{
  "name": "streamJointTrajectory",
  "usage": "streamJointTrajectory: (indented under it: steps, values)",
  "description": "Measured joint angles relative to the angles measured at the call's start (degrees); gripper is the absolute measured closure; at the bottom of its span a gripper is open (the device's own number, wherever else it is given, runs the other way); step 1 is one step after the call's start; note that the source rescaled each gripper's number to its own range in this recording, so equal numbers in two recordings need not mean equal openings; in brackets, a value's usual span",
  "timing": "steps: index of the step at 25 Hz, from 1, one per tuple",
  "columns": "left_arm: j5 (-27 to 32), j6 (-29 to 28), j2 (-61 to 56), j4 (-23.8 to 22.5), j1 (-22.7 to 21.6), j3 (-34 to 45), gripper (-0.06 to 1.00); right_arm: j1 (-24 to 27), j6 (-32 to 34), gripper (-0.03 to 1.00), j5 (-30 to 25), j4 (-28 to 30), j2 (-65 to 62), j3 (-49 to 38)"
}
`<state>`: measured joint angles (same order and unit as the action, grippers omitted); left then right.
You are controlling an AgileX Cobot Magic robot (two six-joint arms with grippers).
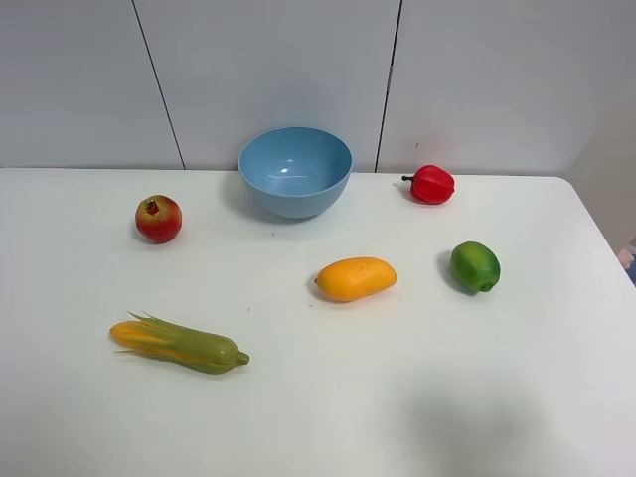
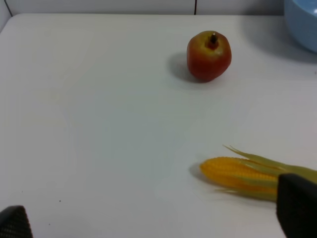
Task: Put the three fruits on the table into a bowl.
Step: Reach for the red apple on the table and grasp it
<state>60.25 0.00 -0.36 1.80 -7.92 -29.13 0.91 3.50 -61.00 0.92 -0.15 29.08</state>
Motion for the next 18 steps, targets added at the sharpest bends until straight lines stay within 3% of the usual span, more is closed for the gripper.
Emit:
streamJointTrajectory:
  steps: [18]
  values:
    - [0.0, 0.0, 0.0, 0.0, 0.0, 0.0, -0.06, 0.0, 0.0, -0.03, 0.0, 0.0, 0.0, 0.0]
